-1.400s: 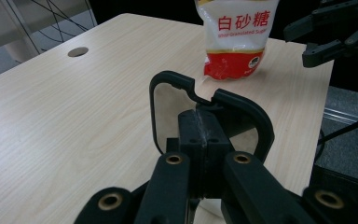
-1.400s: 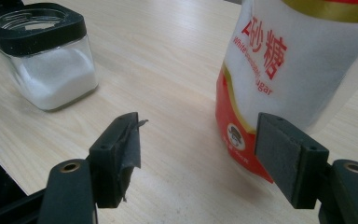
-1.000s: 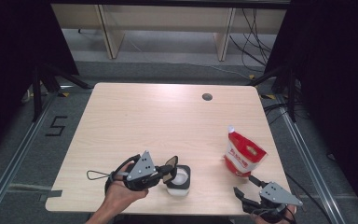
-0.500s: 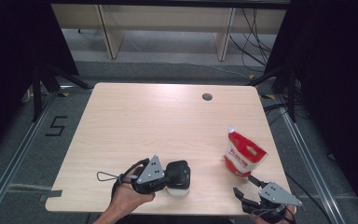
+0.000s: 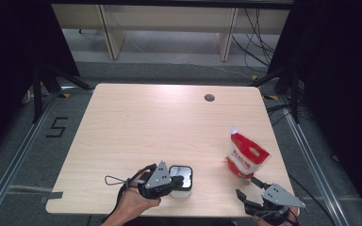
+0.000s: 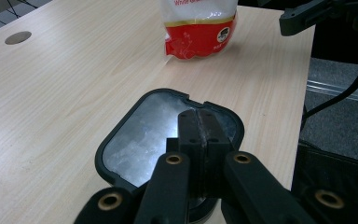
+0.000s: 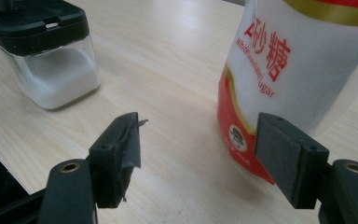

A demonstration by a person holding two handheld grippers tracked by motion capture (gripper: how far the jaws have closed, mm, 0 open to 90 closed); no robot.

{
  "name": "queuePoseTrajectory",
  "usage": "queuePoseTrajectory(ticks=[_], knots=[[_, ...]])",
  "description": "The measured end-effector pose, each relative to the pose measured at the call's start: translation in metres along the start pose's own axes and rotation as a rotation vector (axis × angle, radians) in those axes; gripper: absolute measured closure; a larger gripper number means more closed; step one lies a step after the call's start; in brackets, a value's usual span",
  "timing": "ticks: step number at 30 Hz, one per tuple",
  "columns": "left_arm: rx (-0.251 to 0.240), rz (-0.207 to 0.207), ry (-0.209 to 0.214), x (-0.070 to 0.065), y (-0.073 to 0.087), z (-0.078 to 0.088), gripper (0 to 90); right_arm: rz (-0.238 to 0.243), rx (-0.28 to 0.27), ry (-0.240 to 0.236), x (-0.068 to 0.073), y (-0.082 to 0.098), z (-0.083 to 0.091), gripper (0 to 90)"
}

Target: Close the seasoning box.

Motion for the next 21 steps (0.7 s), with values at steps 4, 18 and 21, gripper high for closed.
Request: queuePoseTrajectory(ticks=[4,18,21], knots=[[-0.004,0.018,0.005,0.0,0.0,0.001,85.0,0.003,-0.006,0.0,0.0,-0.001,0.0,32.4],[-0.105,0.113,-0.005,0.013,0.001,0.032,52.6,-0.003,-0.01,0.005,0.0,-0.001,0.001,32.3],[-0.107,0.139,-0.023,0.015,0.007,0.039,47.8,0.021,-0.028,0.016,-0.001,-0.001,0.0,32.2]])
Point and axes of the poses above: each handheld gripper's, and its own axes: z roughly backward along the jaws, y roughly out of its underside, x roughly to its left, the point moved 3 cm from there along -z, roughly forward along the jaws, and after that the axes turned 5 degrees about x, right-handed, at the moved point
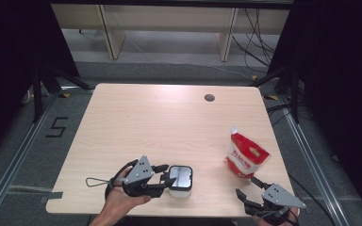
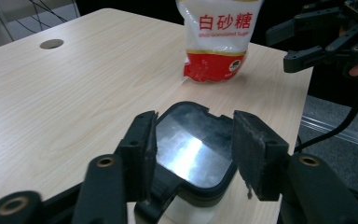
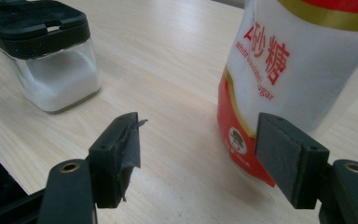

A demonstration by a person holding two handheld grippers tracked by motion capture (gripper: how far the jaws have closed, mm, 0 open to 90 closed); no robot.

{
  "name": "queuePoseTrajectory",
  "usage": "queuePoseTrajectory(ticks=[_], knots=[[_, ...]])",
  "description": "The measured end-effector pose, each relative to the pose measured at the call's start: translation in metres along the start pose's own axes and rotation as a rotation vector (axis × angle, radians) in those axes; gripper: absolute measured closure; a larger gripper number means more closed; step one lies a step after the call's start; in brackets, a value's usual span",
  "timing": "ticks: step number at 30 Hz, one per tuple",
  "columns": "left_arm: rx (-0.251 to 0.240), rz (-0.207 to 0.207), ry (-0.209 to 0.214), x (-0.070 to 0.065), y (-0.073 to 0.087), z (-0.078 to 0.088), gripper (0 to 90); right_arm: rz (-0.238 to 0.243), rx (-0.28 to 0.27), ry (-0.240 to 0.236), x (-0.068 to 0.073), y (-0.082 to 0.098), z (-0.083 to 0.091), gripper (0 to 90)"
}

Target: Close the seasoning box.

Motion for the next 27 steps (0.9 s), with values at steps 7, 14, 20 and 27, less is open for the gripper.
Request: queuePoseTrajectory(ticks=[7,14,20,27], knots=[[0.023,-0.002,-0.004,0.008,0.018,0.014,41.3,-0.015,0.018,-0.016,0.002,0.001,0.0,31.6],[0.045,0.035,-0.027,0.012,0.034,0.024,37.5,-0.014,0.02,-0.014,0.002,0.001,0.0,31.2],[0.049,0.037,-0.026,0.012,0.044,0.029,34.7,-0.01,0.017,-0.027,0.003,0.001,-0.001,31.0],[0.081,0.058,-0.025,0.009,0.061,0.032,31.9,0.006,0.015,-0.004,0.001,0.001,-0.001,30.5]])
Point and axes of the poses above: each handheld gripper's, and its own axes: z roughly backward along the jaws, y roughly out of its underside, x roughly to its left, the point moved 3 cm from there along -z, roughly forward along the jaws, and after that the axes turned 5 degrees about x, right-handed, at the moved point
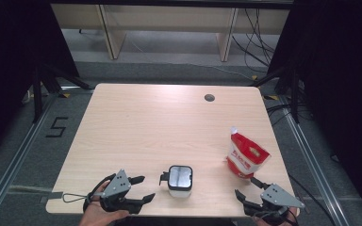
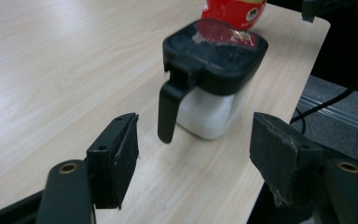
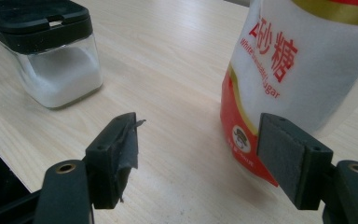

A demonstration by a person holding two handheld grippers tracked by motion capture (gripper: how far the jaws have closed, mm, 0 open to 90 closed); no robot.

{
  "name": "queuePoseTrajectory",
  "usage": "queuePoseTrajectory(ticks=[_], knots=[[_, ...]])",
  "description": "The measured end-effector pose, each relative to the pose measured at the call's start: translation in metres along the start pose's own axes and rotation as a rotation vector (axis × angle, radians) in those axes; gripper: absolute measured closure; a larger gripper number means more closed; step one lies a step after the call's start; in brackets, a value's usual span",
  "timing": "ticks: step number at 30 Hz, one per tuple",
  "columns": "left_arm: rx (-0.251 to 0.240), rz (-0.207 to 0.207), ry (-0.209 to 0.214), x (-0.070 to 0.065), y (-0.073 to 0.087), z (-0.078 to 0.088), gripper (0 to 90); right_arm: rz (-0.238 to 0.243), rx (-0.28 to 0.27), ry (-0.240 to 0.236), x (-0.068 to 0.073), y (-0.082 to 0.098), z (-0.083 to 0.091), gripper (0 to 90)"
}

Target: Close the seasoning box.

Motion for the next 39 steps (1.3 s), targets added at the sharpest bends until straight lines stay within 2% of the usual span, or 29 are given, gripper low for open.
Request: queuePoseTrajectory(ticks=[1,3,4,5,6,7,8,9,10,11,12,13,14,15,16,17,19,21,23,25,27,28,29,30,32,36,37,38,39], knots=[[0.004,0.005,0.004,-0.001,0.003,0.0,31.7,-0.015,0.009,-0.015,0.002,0.0,0.0,30.4],[0.003,-0.004,0.0,-0.001,0.006,0.001,31.4,-0.011,0.009,-0.011,0.001,0.0,-0.001,30.3],[0.02,-0.033,-0.001,0.001,0.008,0.002,31.3,-0.012,0.011,-0.016,0.002,0.001,-0.001,30.3],[0.029,-0.037,-0.003,0.001,0.011,0.003,31.2,-0.013,0.012,-0.016,0.002,0.001,-0.001,30.2],[0.026,-0.008,0.002,-0.002,0.013,0.002,31.1,-0.01,0.009,-0.011,0.002,0.001,-0.001,30.2],[0.018,-0.004,0.004,-0.002,0.014,0.002,31.1,-0.01,0.009,-0.011,0.002,0.001,-0.001,30.2],[0.038,-0.031,0.004,-0.001,0.016,0.003,31.1,-0.017,0.015,-0.015,0.002,0.001,-0.001,30.1],[0.035,0.005,0.001,-0.004,0.018,0.003,31.0,-0.016,0.013,-0.015,0.002,0.001,-0.001,30.2],[0.061,-0.01,-0.011,-0.002,0.02,0.004,30.9,-0.016,0.013,-0.015,0.002,0.001,-0.001,30.1],[0.05,-0.01,-0.005,-0.003,0.022,0.004,30.9,-0.013,0.012,-0.013,0.002,0.001,-0.001,30.1],[0.04,-0.019,0.001,-0.003,0.023,0.002,30.8,0.016,-0.013,-0.002,-0.001,0.0,-0.002,30.1],[0.053,-0.022,-0.001,-0.003,0.024,0.003,30.8,0.012,-0.005,-0.003,0.0,0.0,-0.002,30.1],[0.048,0.008,0.001,-0.005,0.026,0.002,30.7,0.013,-0.004,-0.002,0.0,0.0,-0.002,30.1],[0.04,0.013,0.004,-0.006,0.027,0.001,30.5,-0.021,0.018,-0.014,0.002,0.001,-0.001,30.1],[0.065,-0.023,0.004,-0.004,0.028,0.002,30.4,-0.02,0.018,-0.014,0.002,0.001,-0.001,30.1],[0.067,0.0,-0.002,-0.006,0.029,0.002,30.4,-0.016,0.016,-0.015,0.002,0.001,-0.001,30.1],[0.076,-0.007,-0.011,-0.005,0.033,0.0,30.1,-0.011,0.018,-0.016,0.003,0.001,-0.001,30.1],[0.082,0.011,-0.01,-0.007,0.034,0.001,29.9,-0.012,0.018,-0.019,0.003,0.001,-0.001,30.1],[0.104,-0.004,-0.022,-0.005,0.036,0.003,29.6,-0.014,0.021,-0.02,0.003,0.001,-0.001,29.9],[0.087,0.01,-0.025,-0.006,0.038,0.002,28.4,-0.007,0.015,-0.018,0.003,0.001,-0.001,29.4],[0.096,-0.01,-0.026,-0.005,0.038,0.003,28.2,0.015,0.005,-0.009,0.001,0.0,-0.002,28.3],[0.1,0.0,-0.043,-0.004,0.039,0.004,27.9,0.0,0.013,-0.011,0.001,0.001,-0.002,27.7],[0.088,0.019,-0.026,-0.004,0.039,0.003,27.7,0.0,0.013,-0.011,0.001,0.001,-0.002,27.7],[0.096,0.005,-0.032,-0.003,0.039,0.004,27.5,0.005,0.01,-0.022,0.002,0.001,-0.003,26.9],[0.09,0.031,-0.034,-0.004,0.04,0.003,27.3,0.007,0.01,-0.017,0.001,0.001,-0.003,26.7],[0.09,0.03,-0.033,-0.003,0.04,0.002,26.7,-0.021,0.026,-0.032,0.003,0.002,-0.003,25.7],[0.082,0.031,-0.033,-0.003,0.04,0.002,26.4,-0.02,0.033,-0.021,0.003,0.002,-0.003,25.7],[0.094,-0.008,-0.035,-0.001,0.04,0.002,25.5,-0.018,0.035,-0.021,0.003,0.002,-0.003,25.3],[0.091,-0.003,-0.037,-0.001,0.04,0.002,25.5,-0.018,0.035,-0.021,0.003,0.002,-0.003,25.3]])
Point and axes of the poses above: each handheld gripper's, and its own axes: z roughly backward along the jaws, y roughly out of its underside, x roughly to its left, the point moved 3 cm from there along -z, roughly forward along the jaws, and after that the axes turned 5 degrees about x, right-handed, at the moved point
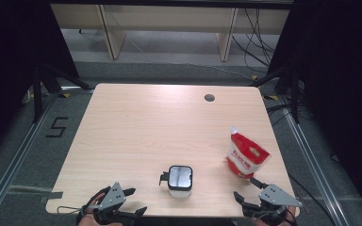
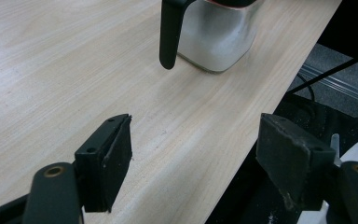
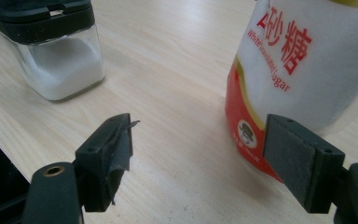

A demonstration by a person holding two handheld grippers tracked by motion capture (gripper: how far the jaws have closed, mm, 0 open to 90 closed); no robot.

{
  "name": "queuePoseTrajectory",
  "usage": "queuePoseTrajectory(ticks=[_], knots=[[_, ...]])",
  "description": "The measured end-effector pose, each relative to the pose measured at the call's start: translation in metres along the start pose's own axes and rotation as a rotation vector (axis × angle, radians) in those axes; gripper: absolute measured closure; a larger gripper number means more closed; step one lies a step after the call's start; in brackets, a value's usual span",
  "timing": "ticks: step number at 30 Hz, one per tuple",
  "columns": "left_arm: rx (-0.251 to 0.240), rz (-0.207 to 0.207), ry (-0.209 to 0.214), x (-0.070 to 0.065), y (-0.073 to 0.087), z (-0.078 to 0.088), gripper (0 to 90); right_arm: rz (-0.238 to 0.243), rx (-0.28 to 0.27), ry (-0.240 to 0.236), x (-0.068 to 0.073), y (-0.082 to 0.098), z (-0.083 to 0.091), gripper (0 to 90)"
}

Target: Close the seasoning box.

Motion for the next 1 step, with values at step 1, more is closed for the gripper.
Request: queuePoseTrajectory(ticks=[1], knots=[[0.004,0.038,-0.001,-0.002,0.0006,-0.0001,24.9,0.003,0.001,-0.007,0.0001,0.0,-0.0006,25.2]])
Point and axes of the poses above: each handheld gripper's, and its own axes: z roughly backward along the jaws, y roughly out of its underside, x roughly to its left, the point moved 3 cm from there along -z, roughly forward along the jaws, and after that the axes turned 5 degrees about x, right-handed, at the moved point
